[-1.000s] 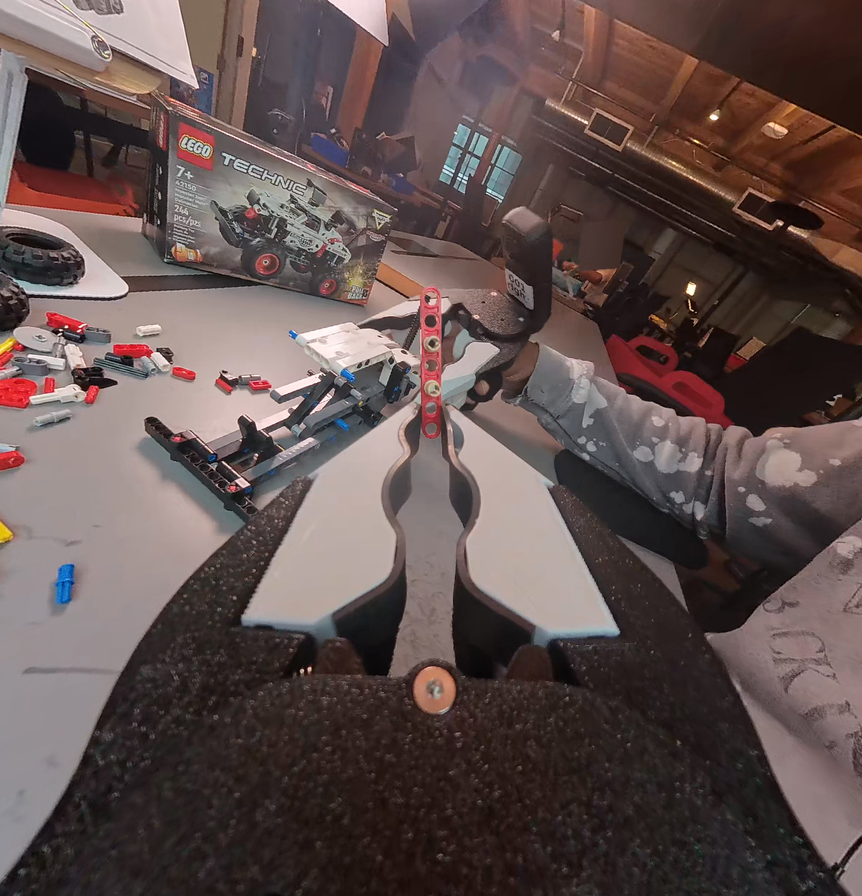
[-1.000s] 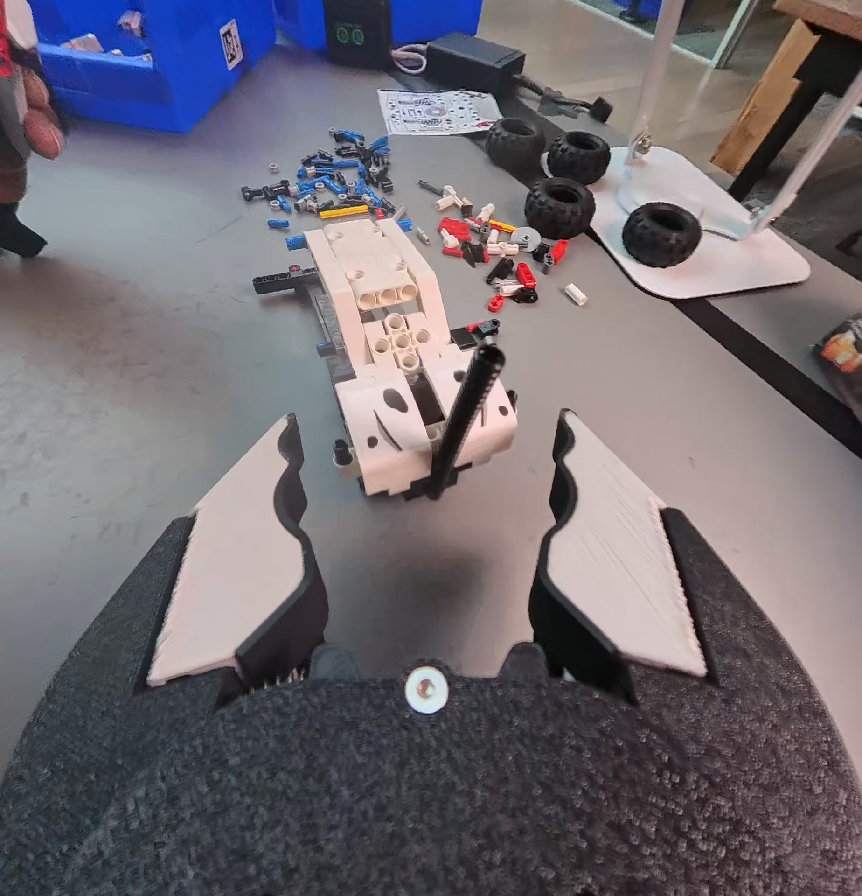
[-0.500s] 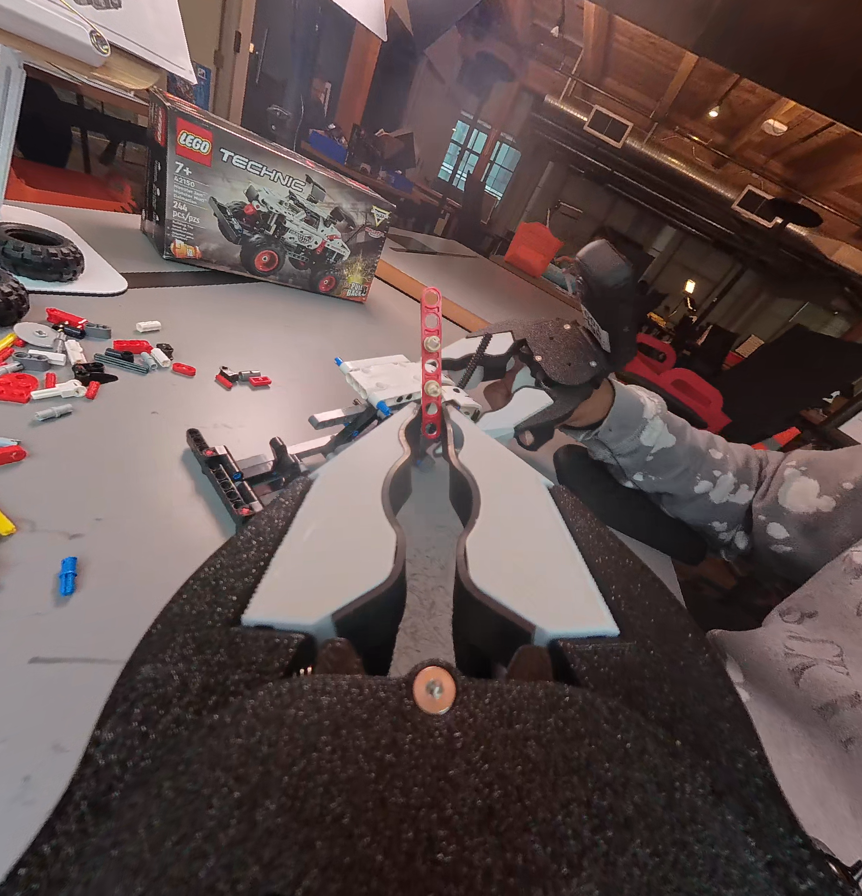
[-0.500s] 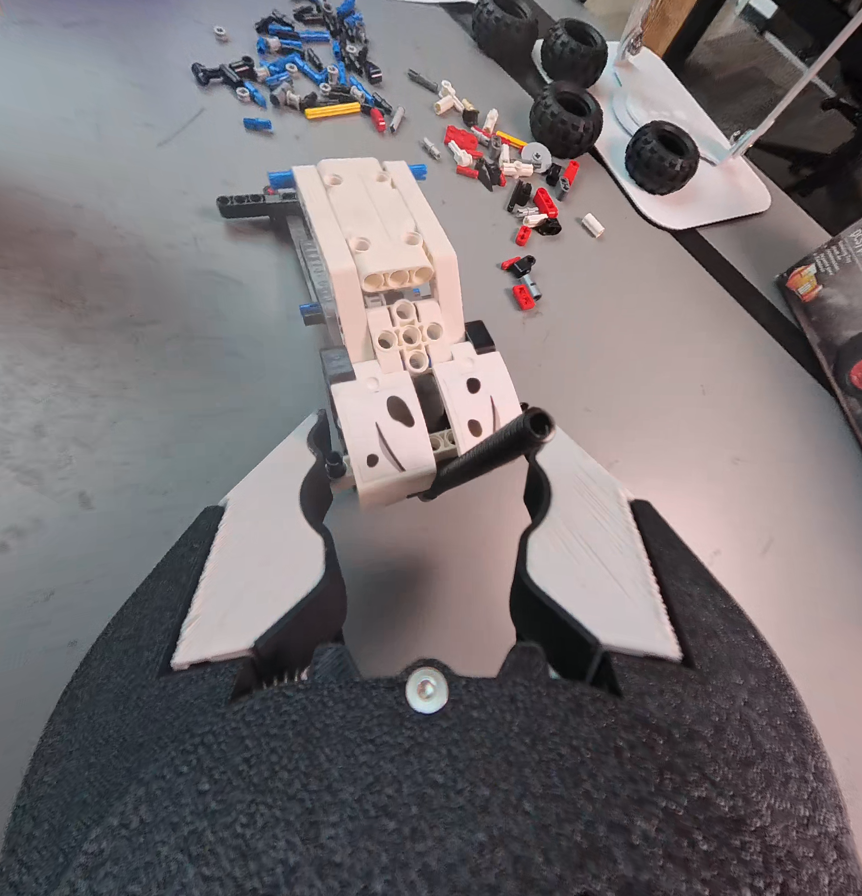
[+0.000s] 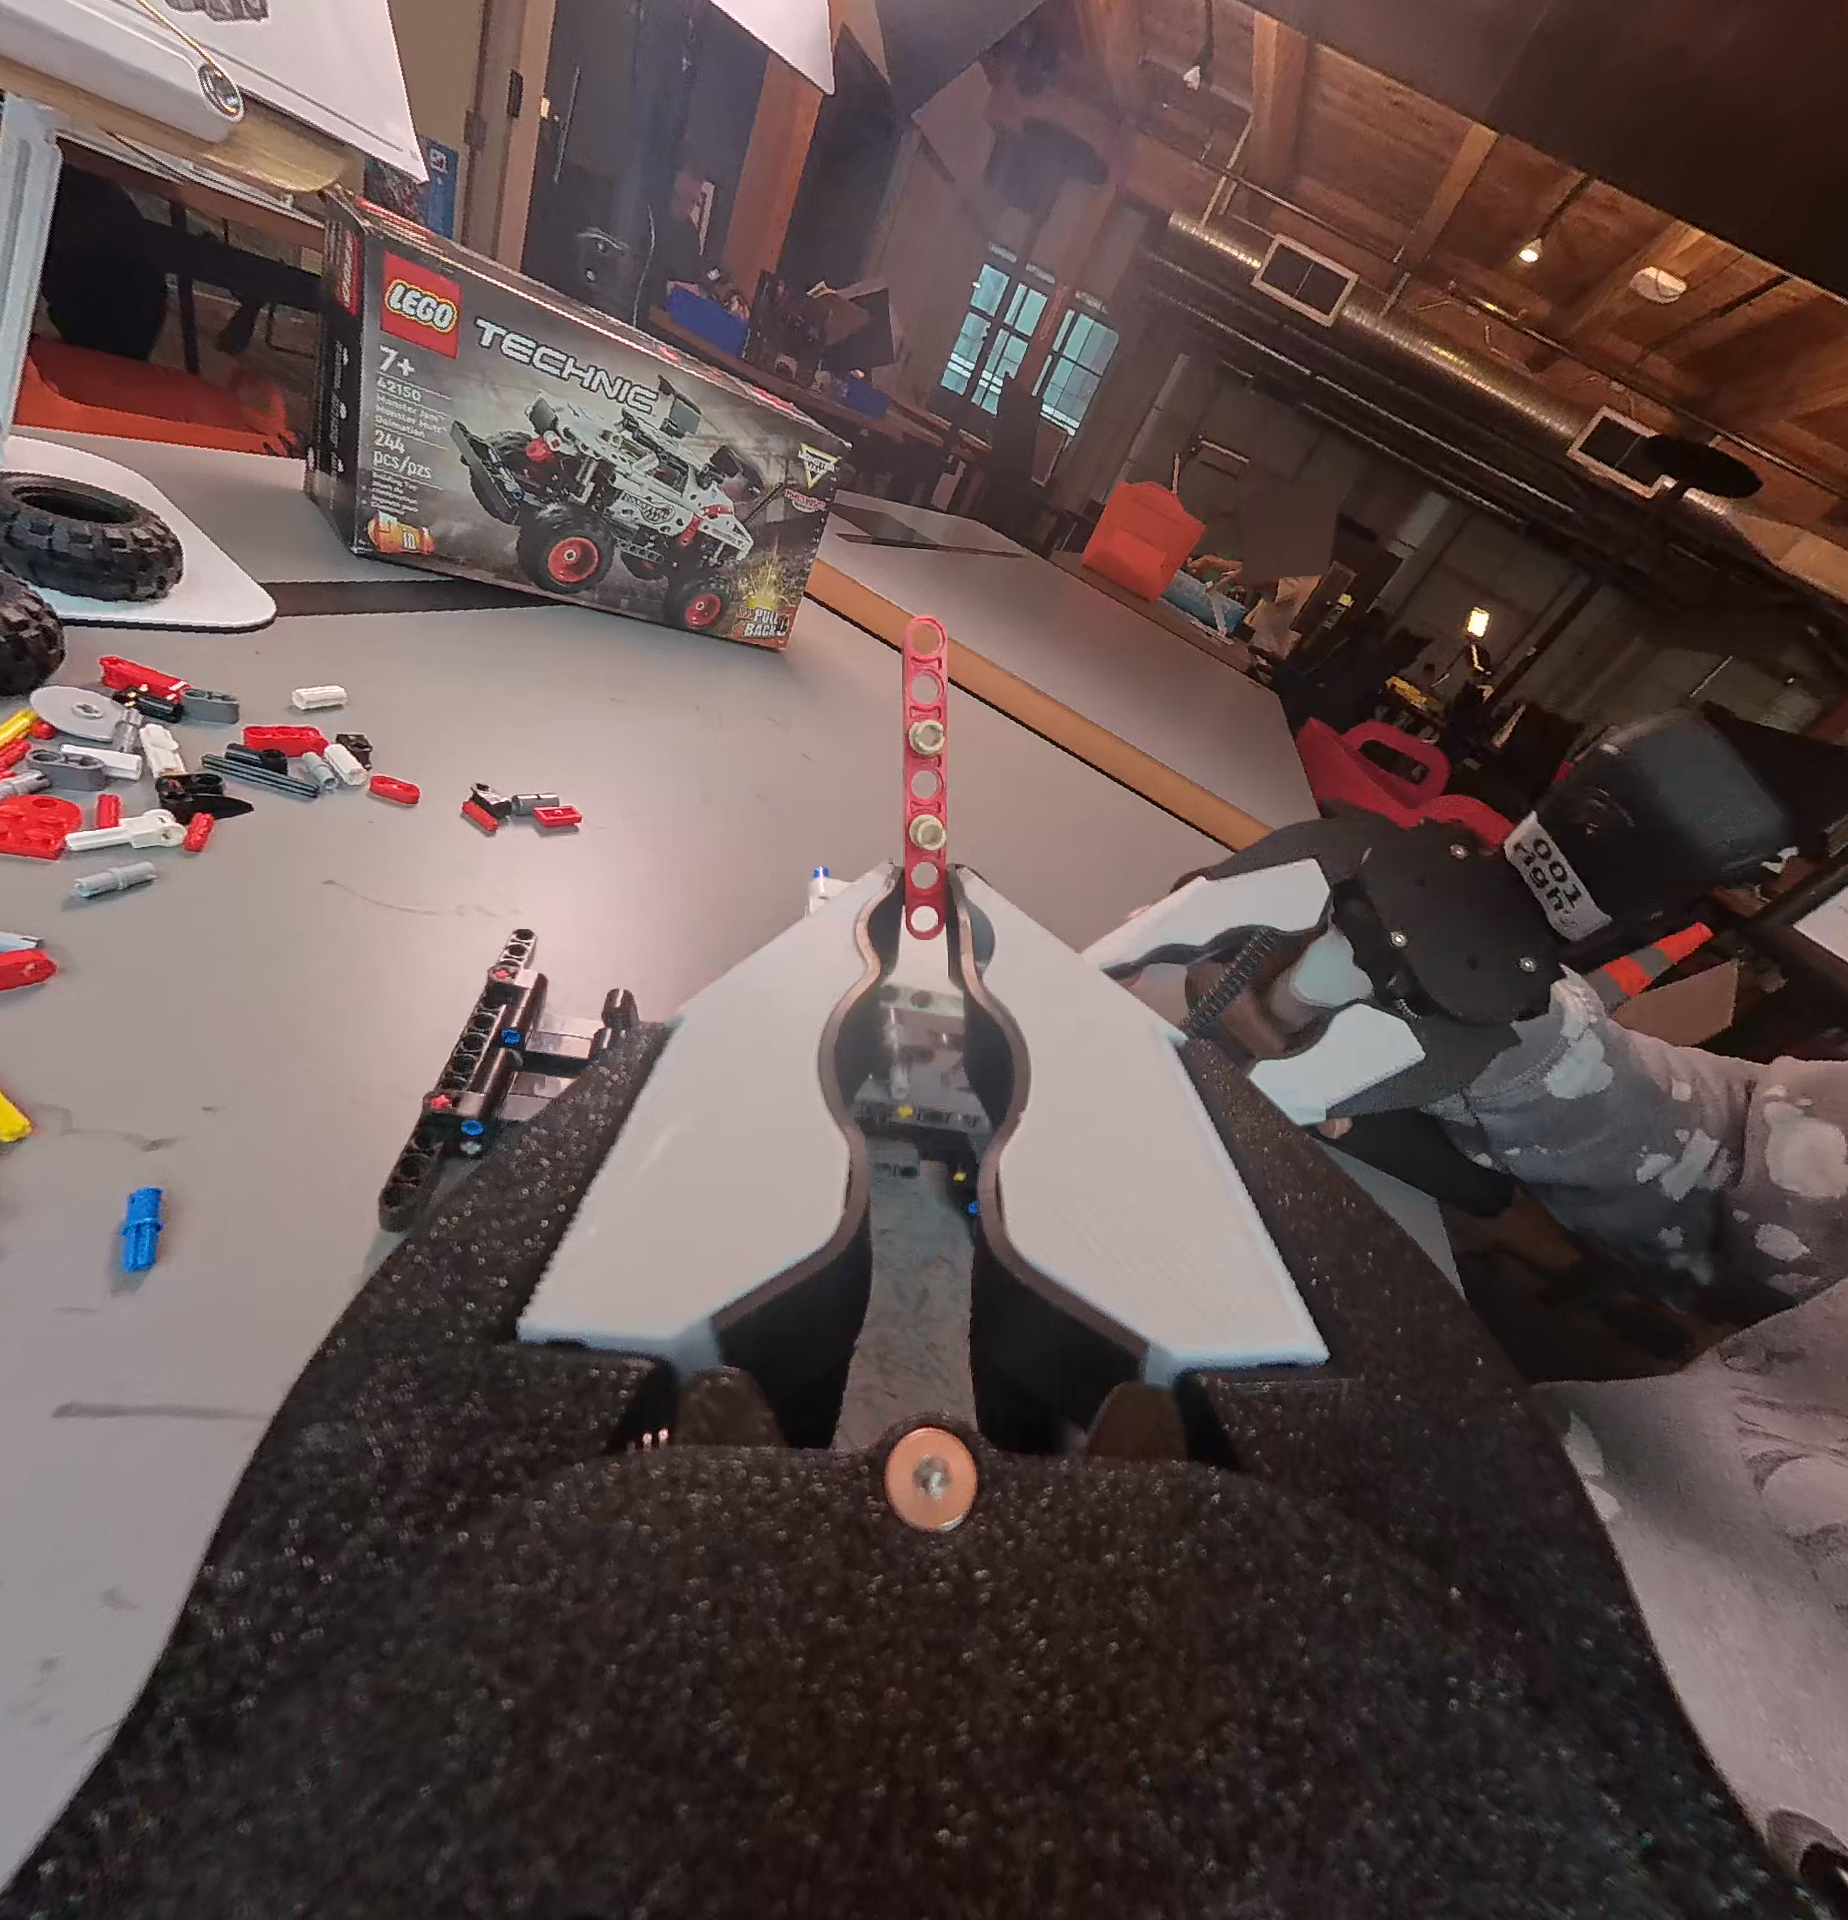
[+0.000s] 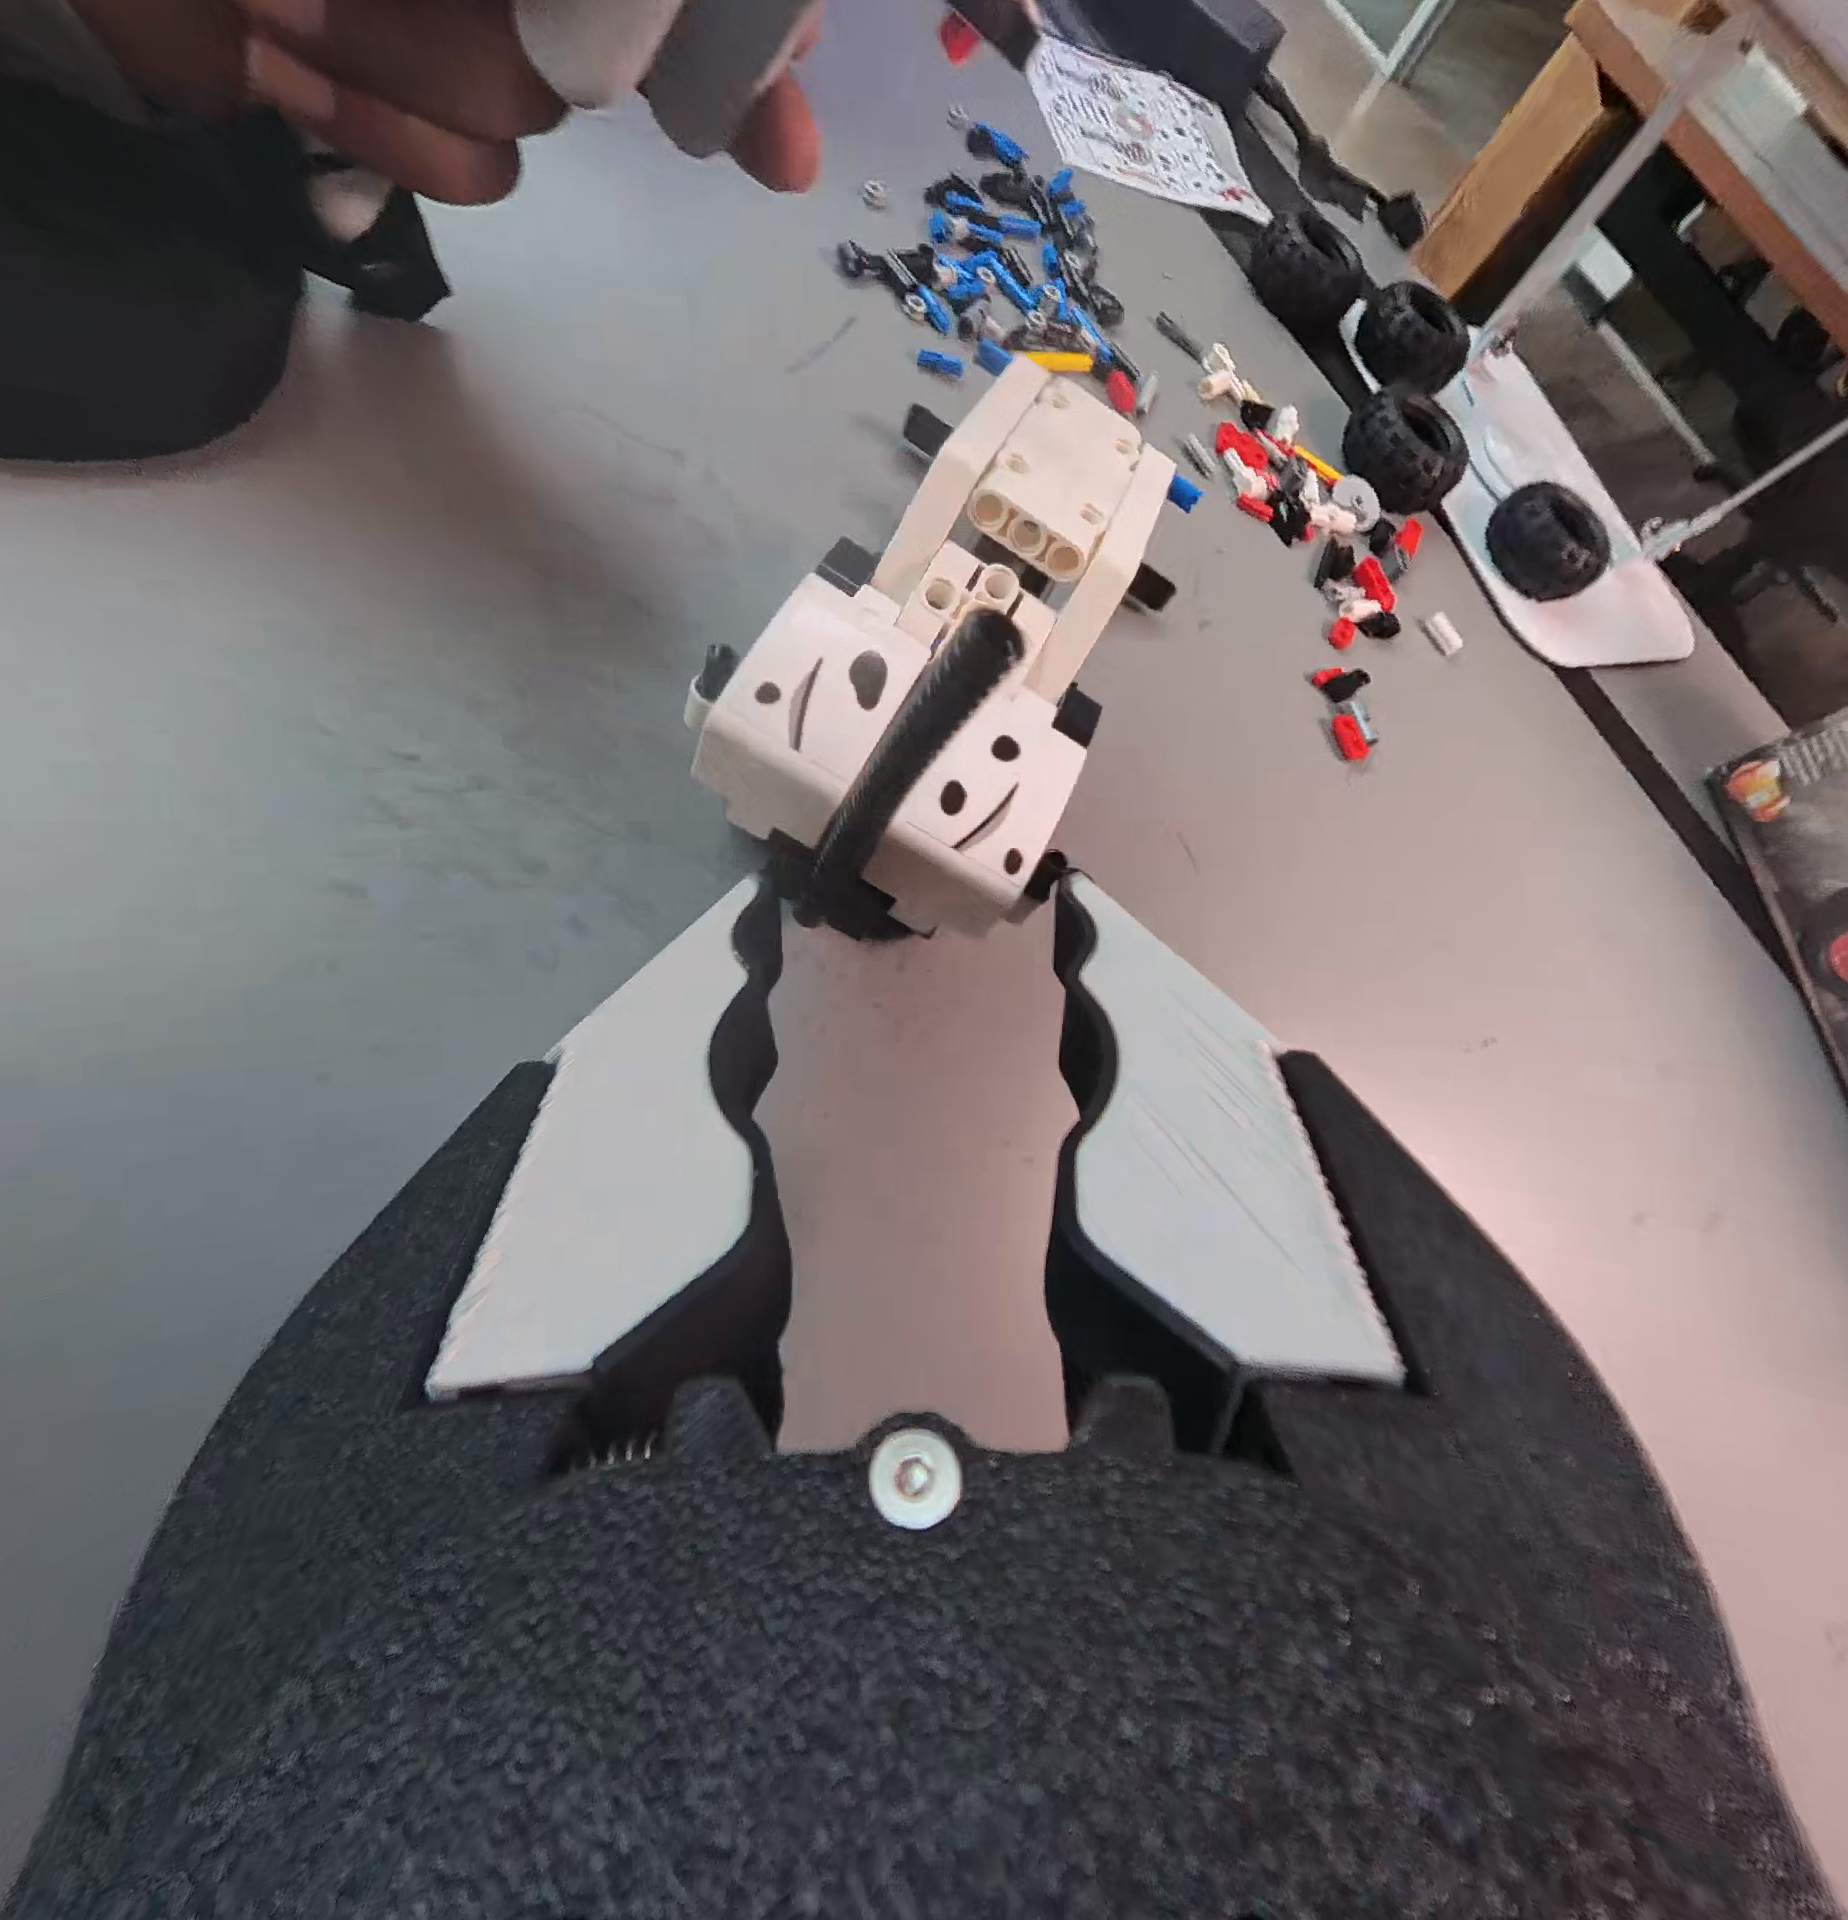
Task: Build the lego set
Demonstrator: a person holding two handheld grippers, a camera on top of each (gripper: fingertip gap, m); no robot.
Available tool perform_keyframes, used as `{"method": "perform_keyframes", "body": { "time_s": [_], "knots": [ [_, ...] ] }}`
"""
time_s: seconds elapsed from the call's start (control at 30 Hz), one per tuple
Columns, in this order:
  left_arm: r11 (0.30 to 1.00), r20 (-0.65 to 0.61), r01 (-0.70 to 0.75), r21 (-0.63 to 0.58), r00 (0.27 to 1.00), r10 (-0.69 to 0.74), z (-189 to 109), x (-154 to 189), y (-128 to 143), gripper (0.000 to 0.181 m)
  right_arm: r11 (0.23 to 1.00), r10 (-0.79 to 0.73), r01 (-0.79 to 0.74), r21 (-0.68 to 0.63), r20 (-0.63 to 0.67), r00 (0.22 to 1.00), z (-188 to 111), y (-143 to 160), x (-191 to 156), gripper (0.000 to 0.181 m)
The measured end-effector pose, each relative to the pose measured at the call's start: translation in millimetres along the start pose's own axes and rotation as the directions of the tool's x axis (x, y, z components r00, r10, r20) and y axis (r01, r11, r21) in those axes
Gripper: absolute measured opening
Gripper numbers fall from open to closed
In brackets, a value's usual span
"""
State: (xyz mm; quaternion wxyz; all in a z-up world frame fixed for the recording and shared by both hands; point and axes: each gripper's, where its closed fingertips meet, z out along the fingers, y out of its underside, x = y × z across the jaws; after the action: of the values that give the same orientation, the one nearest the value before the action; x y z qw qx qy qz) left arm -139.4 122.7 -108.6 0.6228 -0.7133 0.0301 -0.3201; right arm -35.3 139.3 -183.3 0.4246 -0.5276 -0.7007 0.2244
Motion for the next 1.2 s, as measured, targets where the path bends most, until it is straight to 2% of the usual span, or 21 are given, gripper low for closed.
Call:
{"method": "perform_keyframes", "body": {
  "time_s": [0.1,0.2,0.27,0.33,0.5,0.6,0.67,0.73,0.8,0.97,1.1,1.2],
  "knots": [
    [1.0,-0.001,-0.012,0.006,1.0,0.012,-1,1,-2,0.007,0.994,-0.082,0.079,0.069,0.049,0.995,2,-15,-22,0.042],
    [0.999,-0.009,-0.037,0.012,0.999,0.037,-3,4,-3,0.007,0.971,-0.19,0.162,0.173,0.158,0.969,0,-27,-47,0.043],
    [0.999,-0.014,-0.052,0.012,0.999,0.052,-5,6,-4,0.007,0.964,-0.187,0.133,0.232,0.232,0.955,-8,-34,-53,0.042],
    [0.998,-0.024,-0.061,0.016,0.998,0.061,-7,8,-5,0.007,0.952,-0.162,0.081,0.296,0.262,0.951,-21,-45,-46,0.037],
    [0.995,-0.064,-0.087,0.041,0.994,0.09,-7,18,-9,0.007,0.907,-0.037,-0.053,0.418,0.204,0.978,-46,-78,5,0.021],
    [0.992,-0.143,-0.09,0.089,0.984,0.102,-5,36,-14,0.007,0.863,0.042,-0.161,0.478,0.249,0.967,-46,-98,20,0.016],
    [0.991,-0.248,-0.033,0.133,0.967,0.066,-6,53,-20,0.007,0.835,0.06,-0.218,0.505,0.311,0.949,-40,-112,20,0.009],
    [0.986,-0.344,0.046,0.162,0.939,0.012,-8,66,-26,0.006,0.81,0.067,-0.281,0.516,0.393,0.917,-34,-125,16,0.006],
    [0.983,-0.386,0.071,0.171,0.923,0.001,-9,71,-26,0.006,0.772,0.074,-0.359,0.524,0.487,0.87,-31,-141,9,0.008],
    [0.979,-0.413,0.076,0.19,0.91,0.01,-10,77,-27,0.006,0.752,0.088,-0.474,0.457,0.644,0.76,-21,-159,-12,0.035],
    [0.978,-0.424,0.076,0.195,0.905,0.014,-11,78,-28,0.006,0.7,0.131,-0.548,0.458,0.671,0.73,-21,-163,-6,0.025],
    [0.984,-0.419,0.051,0.174,0.907,0.027,-7,80,-23,0.006,0.656,0.174,-0.62,0.429,0.714,0.678,-24,-165,1,0.023]
  ]
}}
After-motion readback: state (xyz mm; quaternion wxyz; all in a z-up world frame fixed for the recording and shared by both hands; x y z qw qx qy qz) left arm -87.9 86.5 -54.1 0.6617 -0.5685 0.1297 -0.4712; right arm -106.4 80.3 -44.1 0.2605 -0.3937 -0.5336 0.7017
